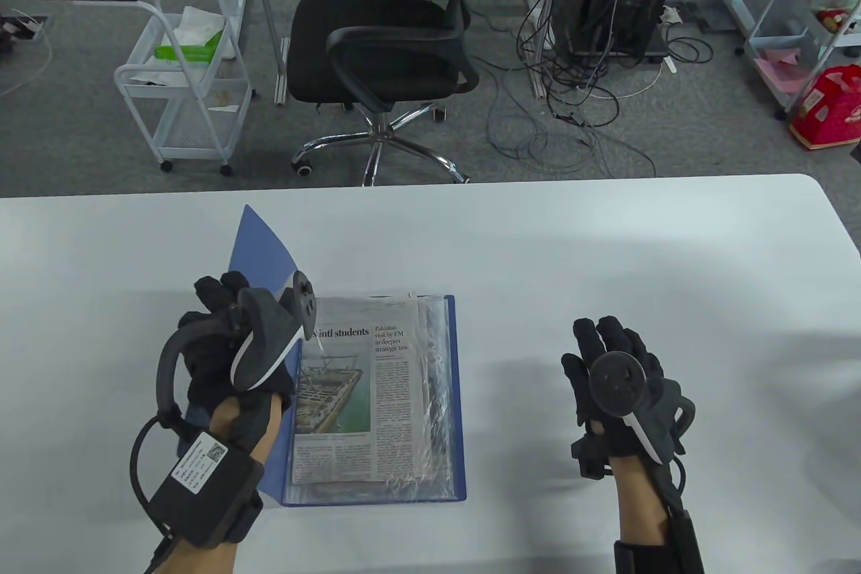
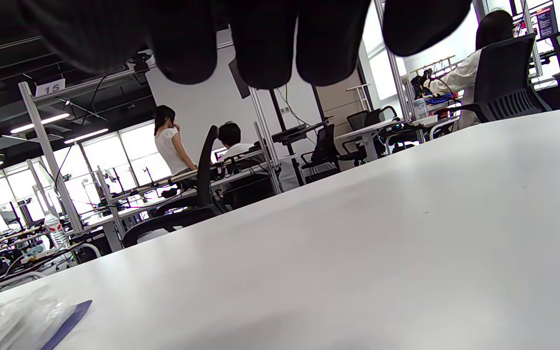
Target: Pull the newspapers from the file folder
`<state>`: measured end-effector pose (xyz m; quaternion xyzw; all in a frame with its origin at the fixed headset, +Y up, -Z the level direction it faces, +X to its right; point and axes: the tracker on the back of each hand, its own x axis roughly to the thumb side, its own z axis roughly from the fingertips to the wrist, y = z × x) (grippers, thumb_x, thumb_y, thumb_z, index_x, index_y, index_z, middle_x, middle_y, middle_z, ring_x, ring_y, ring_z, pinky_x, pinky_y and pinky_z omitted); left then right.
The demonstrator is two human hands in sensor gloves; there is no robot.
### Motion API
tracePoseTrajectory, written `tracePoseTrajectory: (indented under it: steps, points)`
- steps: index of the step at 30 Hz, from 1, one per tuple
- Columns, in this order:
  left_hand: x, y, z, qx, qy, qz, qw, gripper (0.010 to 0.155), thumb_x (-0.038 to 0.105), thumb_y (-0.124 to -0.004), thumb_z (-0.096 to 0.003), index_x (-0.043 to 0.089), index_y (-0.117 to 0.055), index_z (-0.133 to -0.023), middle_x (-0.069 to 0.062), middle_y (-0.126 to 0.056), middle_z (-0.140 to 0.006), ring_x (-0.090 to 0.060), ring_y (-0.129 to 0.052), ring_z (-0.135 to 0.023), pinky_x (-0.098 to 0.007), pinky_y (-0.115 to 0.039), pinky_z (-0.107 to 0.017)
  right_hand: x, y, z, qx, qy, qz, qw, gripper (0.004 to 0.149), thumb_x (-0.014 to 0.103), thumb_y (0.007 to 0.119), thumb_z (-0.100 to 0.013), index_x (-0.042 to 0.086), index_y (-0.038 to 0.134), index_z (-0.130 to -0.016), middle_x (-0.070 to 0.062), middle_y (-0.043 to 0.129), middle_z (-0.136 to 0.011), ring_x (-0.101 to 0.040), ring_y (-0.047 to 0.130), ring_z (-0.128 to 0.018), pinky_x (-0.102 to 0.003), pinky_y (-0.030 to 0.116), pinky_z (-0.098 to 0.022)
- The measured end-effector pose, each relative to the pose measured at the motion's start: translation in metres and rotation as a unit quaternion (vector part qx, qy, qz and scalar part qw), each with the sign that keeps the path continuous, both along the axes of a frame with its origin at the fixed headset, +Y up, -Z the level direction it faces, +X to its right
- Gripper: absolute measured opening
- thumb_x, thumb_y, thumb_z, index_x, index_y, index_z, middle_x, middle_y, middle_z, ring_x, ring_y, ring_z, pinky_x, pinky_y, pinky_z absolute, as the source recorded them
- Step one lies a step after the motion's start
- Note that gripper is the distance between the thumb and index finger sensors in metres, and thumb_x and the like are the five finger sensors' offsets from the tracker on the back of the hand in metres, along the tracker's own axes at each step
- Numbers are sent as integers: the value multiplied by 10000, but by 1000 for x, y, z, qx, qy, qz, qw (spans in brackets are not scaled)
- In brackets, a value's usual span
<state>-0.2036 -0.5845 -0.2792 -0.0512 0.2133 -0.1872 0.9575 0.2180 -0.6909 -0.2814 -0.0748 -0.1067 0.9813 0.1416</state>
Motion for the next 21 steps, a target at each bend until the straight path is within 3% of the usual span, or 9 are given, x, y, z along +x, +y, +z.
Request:
tracePoseTrajectory:
  steps: [2, 5, 8, 14, 17, 21]
  points:
    - [-5, -15, 1, -15, 13, -40, 999, 719, 304, -848, -483, 220, -563, -1138, -112, -308, -1245, -529, -402, -1122, -649, -512, -750, 0, 0, 0, -3, 1, -6, 1000, 586, 528, 707, -387, 375, 679, -952, -33, 673, -1089, -376, 705, -1015, -638, 599, -685]
    - [-12, -41, 4, -49, 5, -38, 998, 740, 351, -849, -478, 228, -550, -1144, -109, -273, -1238, -513, -281, -1117, -663, -403, -759, 0, -1, -1, -7, 3, -18, 1000, 587, 528, 707, -387, 375, 679, -953, -36, 672, -1089, -378, 704, -1014, -639, 598, -684]
    - [-19, -71, 10, -73, -14, 57, 996, 736, 360, -841, -479, 229, -550, -1142, -114, -325, -1239, -516, -343, -1113, -657, -444, -751, 0, -3, -1, -11, 3, -14, 1000, 587, 528, 707, -387, 376, 679, -953, -35, 674, -1088, -377, 703, -1015, -639, 599, -684]
    - [-33, -139, 19, -66, -41, 214, 974, 710, 390, -805, -480, 237, -568, -1132, -148, -448, -1225, -545, -469, -1079, -653, -536, -715, -2, -5, -1, -19, 5, -7, 1000, 585, 528, 707, -388, 376, 679, -952, -37, 673, -1088, -376, 703, -1016, -638, 599, -684]
    - [-37, -162, 23, -61, -47, 239, 968, 715, 416, -785, -481, 229, -561, -1134, -166, -447, -1217, -542, -476, -1070, -654, -547, -705, -3, -7, -2, -25, 6, -6, 1000, 587, 529, 706, -387, 377, 679, -953, -34, 673, -1090, -377, 704, -1016, -639, 598, -685]
    - [-37, -175, 26, -52, -61, 271, 959, 705, 434, -762, -484, 218, -580, -1129, -186, -441, -1207, -567, -507, -1049, -652, -571, -692, -5, -10, -3, -33, 7, 0, 999, 586, 528, 707, -387, 378, 678, -953, -34, 672, -1090, -377, 703, -1016, -638, 598, -685]
